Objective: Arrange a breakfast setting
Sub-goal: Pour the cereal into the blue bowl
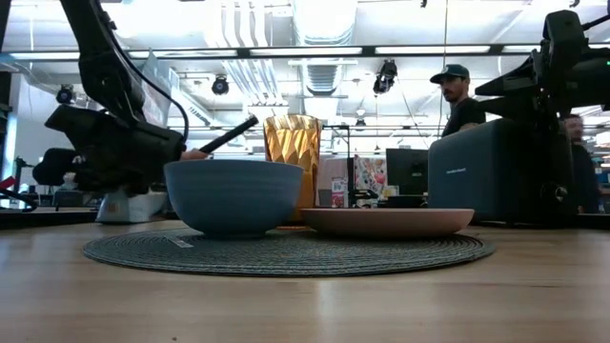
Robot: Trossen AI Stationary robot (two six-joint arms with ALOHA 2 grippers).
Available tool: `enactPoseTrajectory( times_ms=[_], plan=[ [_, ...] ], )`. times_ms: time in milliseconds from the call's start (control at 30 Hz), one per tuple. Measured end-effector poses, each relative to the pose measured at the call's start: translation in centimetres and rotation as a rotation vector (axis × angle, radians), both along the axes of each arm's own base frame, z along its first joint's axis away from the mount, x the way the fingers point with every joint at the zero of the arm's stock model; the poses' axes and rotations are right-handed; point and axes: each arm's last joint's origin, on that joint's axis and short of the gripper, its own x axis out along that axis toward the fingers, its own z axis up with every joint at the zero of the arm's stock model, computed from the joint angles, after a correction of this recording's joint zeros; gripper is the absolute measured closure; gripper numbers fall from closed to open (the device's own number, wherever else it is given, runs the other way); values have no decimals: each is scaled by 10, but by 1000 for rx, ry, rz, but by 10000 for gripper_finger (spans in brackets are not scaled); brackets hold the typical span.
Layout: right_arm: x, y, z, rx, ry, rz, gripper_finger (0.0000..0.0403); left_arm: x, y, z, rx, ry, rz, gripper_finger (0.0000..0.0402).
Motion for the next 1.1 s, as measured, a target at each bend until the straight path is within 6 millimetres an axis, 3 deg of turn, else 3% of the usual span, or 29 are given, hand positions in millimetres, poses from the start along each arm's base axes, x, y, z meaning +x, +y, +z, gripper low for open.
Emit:
enactPoseTrajectory(
  times_ms=[167,333,633,833,1100],
  plan=[
    [0,0,0,0,0,0,280,3,0,2,-13,-10,4,305],
    [0,0,0,0,0,0,280,9,-1,13,-52,-16,4,294],
    [0,0,0,0,0,0,280,11,-9,51,-163,23,-4,294],
    [0,0,0,0,0,0,280,8,-22,72,-239,9,-44,298],
    [0,0,0,0,0,0,280,1,-54,88,-307,-56,-208,299]
  ],
)
